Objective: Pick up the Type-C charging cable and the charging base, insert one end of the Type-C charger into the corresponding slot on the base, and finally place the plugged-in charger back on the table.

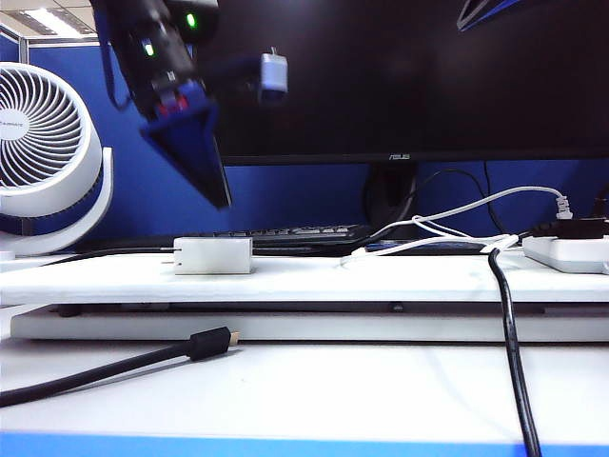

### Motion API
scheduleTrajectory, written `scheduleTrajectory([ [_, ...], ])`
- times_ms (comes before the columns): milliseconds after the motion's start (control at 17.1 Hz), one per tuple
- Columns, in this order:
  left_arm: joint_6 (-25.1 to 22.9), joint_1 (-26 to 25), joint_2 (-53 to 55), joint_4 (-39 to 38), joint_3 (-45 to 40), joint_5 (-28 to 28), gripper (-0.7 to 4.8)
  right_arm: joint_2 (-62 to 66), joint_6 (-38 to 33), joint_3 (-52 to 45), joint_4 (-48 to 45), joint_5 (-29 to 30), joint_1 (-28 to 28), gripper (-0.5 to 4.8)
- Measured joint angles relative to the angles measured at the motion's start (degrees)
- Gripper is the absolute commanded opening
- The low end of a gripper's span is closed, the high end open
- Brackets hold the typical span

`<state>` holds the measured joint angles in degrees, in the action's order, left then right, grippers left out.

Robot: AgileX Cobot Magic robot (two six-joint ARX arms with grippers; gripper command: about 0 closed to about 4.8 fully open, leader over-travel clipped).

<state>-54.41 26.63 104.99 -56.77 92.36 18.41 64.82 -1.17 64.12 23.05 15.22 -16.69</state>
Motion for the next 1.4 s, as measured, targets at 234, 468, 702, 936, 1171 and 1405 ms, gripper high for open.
scheduleTrajectory([
  [234, -0.04, -0.02, 1.99, 0.26, -0.04, -1.38, 3.99, 0.0, 0.0, 0.0, 0.0, 0.0, 0.0, -0.01],
  [468, -0.22, -0.07, 3.96, 0.37, -0.07, -2.51, 3.94, 0.0, 0.0, 0.0, 0.0, 0.02, -0.02, -0.01],
  [702, -0.24, -0.07, 5.11, 1.44, -0.04, -3.28, 3.94, 0.0, 0.0, 0.0, 0.0, 0.02, -0.02, -0.01],
  [936, -0.79, -0.07, 5.84, 1.49, -0.02, -4.48, 3.94, 0.0, 0.0, 0.0, 0.02, 0.0, -0.02, -0.01],
  [1171, -1.11, -0.07, 5.86, 1.51, -0.02, -4.57, 3.95, 0.0, 0.0, 0.0, 0.0, 0.02, 0.0, -0.01],
  [1405, -1.73, -0.07, 6.78, 1.49, -0.04, -4.79, 3.71, 0.0, 0.0, 0.0, 0.0, 0.02, 0.0, -0.01],
])
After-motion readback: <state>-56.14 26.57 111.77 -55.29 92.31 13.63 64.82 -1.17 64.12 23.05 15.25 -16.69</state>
